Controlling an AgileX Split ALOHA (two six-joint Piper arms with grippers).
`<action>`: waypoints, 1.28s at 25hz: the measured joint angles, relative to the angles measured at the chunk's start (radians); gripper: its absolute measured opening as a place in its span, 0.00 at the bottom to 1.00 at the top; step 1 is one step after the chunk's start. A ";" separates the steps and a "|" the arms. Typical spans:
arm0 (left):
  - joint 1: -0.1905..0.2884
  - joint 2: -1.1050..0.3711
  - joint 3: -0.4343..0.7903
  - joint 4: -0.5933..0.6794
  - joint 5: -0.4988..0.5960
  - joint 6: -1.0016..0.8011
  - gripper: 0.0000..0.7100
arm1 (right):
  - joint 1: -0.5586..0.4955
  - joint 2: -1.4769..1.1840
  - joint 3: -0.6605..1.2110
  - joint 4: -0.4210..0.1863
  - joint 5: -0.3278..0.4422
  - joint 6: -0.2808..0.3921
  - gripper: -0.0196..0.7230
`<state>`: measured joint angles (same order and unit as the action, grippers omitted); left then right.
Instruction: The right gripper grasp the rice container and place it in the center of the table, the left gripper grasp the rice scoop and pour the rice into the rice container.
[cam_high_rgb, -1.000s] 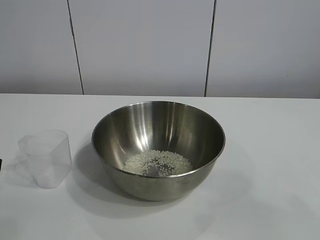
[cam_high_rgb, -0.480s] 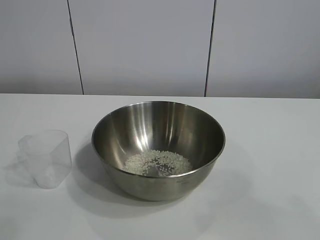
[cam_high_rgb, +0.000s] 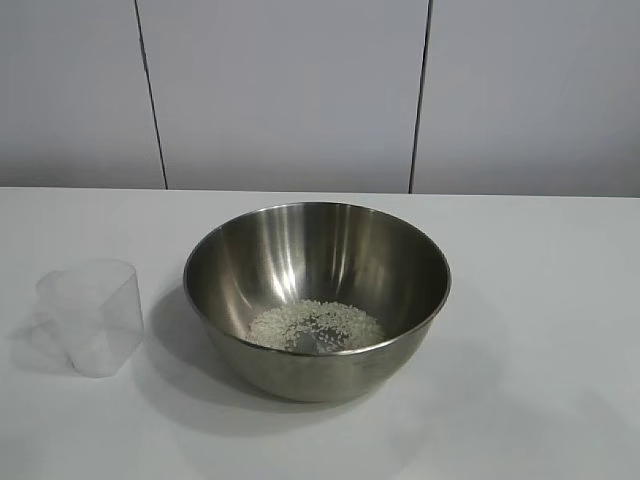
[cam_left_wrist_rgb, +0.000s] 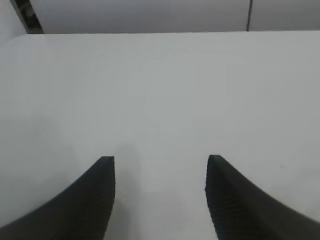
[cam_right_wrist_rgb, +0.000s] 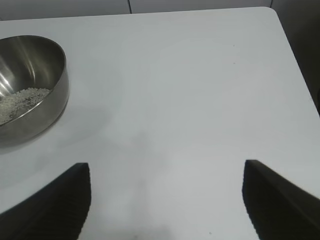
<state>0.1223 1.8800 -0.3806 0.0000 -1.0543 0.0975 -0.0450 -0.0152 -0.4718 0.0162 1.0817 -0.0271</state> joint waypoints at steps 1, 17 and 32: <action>0.011 -0.017 -0.024 0.024 0.066 -0.020 0.56 | 0.000 0.000 0.000 0.000 0.000 0.000 0.79; 0.116 -0.645 -0.431 0.311 1.096 -0.194 0.56 | 0.000 0.000 0.000 0.001 0.000 0.000 0.79; -0.032 -1.403 -0.448 0.147 1.745 -0.058 0.56 | 0.000 0.000 0.000 0.001 0.000 0.000 0.79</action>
<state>0.0907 0.4769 -0.8289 0.1465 0.6910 0.0393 -0.0450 -0.0152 -0.4718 0.0172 1.0816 -0.0271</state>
